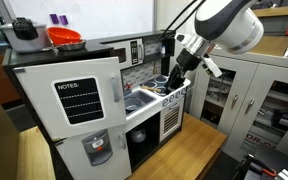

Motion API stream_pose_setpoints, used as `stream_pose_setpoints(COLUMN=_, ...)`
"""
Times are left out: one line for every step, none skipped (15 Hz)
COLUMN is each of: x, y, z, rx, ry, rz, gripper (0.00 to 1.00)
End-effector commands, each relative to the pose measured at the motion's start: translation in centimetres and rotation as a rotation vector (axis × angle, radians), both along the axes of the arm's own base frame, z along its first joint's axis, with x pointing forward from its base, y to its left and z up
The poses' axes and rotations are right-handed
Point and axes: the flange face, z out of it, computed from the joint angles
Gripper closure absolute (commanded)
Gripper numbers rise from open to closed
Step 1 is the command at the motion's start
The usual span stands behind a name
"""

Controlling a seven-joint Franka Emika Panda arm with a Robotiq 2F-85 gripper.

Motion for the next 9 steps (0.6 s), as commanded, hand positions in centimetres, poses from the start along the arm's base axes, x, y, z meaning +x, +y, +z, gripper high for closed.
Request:
stream_pose_setpoints(x=-1.6, y=-3.3, z=0.4, rx=-0.013, ry=0.036, rz=0.010, gripper=0.12)
stream_pose_setpoints(x=-1.7, y=-4.3, z=0.5, rx=-0.020, ry=0.039, rz=-0.023, gripper=0.07)
stream_pose_setpoints(x=-1.6, y=-4.8, z=0.5, rx=-0.021, ry=0.043, rz=-0.041, gripper=0.01)
stream_pose_setpoints(x=-1.4, y=-5.3, z=0.6, rx=-0.028, ry=0.045, rz=-0.090, gripper=0.00)
stream_pose_setpoints(x=-1.2, y=-5.5, z=0.7, rx=-0.032, ry=0.049, rz=-0.129, gripper=0.00)
stream_pose_setpoints(x=-1.0, y=-5.6, z=1.1, rx=-0.034, ry=0.054, rz=-0.175, gripper=0.00)
stream_pose_setpoints(x=-0.7, y=-5.3, z=1.6, rx=-0.040, ry=0.067, rz=-0.213, gripper=0.00)
stream_pose_setpoints(x=-0.4, y=-5.2, z=2.1, rx=-0.038, ry=0.084, rz=-0.242, gripper=0.00)
stream_pose_setpoints(x=0.1, y=-4.8, z=2.8, rx=-0.042, ry=0.111, rz=-0.262, gripper=0.00)
